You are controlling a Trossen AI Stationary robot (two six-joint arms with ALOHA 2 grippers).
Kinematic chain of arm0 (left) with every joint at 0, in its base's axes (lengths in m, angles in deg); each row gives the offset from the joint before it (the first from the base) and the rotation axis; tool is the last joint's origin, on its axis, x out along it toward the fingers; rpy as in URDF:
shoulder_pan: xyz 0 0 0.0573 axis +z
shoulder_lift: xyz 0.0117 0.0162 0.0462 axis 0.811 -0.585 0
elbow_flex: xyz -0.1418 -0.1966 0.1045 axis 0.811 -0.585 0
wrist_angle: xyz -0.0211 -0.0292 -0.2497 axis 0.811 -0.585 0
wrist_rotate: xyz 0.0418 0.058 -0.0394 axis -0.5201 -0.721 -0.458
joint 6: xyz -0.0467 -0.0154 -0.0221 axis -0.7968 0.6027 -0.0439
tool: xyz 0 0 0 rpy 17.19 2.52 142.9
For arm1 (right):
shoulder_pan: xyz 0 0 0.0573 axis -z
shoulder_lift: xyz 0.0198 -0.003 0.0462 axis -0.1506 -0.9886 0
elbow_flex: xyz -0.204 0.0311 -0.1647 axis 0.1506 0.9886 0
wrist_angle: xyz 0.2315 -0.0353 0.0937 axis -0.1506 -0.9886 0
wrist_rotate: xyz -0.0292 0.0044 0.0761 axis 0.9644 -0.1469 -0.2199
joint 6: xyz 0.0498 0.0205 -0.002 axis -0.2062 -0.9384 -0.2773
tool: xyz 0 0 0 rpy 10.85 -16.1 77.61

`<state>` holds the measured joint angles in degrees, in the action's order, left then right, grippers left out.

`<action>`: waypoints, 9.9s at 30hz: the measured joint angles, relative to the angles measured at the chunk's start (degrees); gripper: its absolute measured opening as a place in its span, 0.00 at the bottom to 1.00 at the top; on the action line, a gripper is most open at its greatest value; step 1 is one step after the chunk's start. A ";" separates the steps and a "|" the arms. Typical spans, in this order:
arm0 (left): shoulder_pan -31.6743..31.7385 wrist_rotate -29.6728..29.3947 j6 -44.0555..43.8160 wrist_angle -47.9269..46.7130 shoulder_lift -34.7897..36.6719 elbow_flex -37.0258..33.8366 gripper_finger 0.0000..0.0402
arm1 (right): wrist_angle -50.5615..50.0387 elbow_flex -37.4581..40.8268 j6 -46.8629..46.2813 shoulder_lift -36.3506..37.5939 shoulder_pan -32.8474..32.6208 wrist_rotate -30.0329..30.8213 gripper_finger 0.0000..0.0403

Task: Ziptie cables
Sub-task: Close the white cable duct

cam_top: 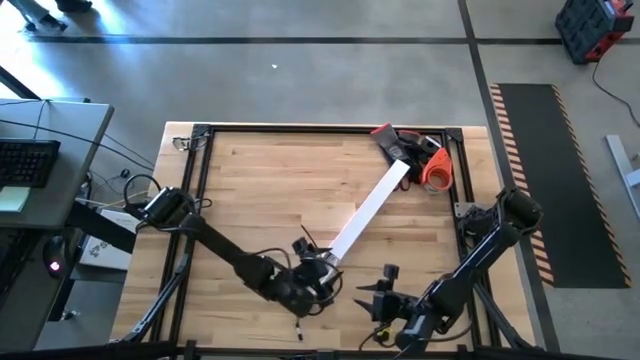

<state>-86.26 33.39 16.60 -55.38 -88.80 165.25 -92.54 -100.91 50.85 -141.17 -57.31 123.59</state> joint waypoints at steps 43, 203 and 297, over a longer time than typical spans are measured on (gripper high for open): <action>-2.20 20.46 -1.38 -43.45 -7.75 2.96 0.57 | -6.33 -0.07 11.19 -3.78 1.64 1.67 0.33; 2.20 32.78 -0.95 -9.25 8.90 -20.53 0.60 | -11.62 27.20 -25.35 19.39 11.83 -37.15 0.00; -6.56 32.19 -16.24 -49.33 13.43 -12.31 0.76 | -21.01 30.88 -36.29 19.61 9.64 -36.98 0.00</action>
<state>-92.81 65.58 0.36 -104.71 -75.37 152.93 -113.55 -70.02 14.56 -121.56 -47.67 86.61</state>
